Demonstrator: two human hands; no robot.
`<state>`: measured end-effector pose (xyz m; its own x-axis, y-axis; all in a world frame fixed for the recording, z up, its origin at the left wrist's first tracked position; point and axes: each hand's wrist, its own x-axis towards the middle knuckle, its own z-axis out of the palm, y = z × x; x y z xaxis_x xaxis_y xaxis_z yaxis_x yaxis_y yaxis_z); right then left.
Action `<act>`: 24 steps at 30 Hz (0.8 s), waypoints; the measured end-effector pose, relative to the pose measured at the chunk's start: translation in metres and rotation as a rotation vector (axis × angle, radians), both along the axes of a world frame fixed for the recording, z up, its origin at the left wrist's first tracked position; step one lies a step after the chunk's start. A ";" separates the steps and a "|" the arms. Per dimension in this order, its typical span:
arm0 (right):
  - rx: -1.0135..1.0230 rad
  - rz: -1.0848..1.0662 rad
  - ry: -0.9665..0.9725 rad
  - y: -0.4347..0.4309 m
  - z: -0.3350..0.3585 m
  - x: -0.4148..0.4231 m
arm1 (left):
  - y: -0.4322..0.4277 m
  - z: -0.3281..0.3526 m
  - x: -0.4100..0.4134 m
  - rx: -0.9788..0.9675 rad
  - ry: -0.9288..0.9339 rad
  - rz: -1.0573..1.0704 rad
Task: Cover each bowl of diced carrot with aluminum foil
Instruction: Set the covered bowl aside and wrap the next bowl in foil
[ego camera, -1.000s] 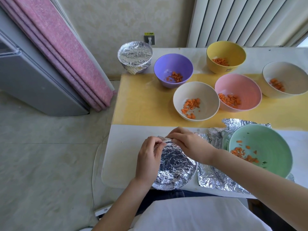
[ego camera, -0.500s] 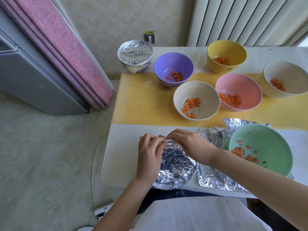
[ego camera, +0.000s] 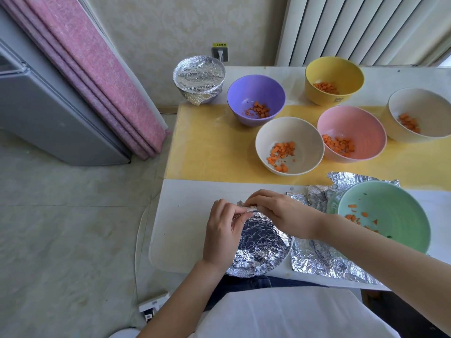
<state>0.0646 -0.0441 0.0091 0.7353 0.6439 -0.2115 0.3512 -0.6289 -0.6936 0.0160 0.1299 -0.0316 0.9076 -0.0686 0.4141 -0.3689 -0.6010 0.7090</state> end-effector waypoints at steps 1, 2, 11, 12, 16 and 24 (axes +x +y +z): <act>-0.014 0.002 0.018 0.000 0.001 0.001 | -0.001 0.000 0.000 0.003 -0.001 -0.004; -0.032 0.010 0.035 0.000 0.003 0.002 | -0.002 0.000 0.001 0.002 0.002 -0.002; -0.101 0.033 0.110 0.003 0.005 0.009 | -0.004 0.002 -0.002 0.013 0.009 -0.048; -0.101 0.032 0.116 0.003 0.005 0.010 | -0.003 0.003 -0.002 0.021 0.016 -0.038; -0.104 -0.009 0.079 0.005 0.004 0.004 | -0.002 0.006 0.001 0.095 0.055 0.000; 0.033 -0.119 -0.097 0.006 -0.002 -0.012 | 0.004 0.005 -0.003 0.020 0.341 0.041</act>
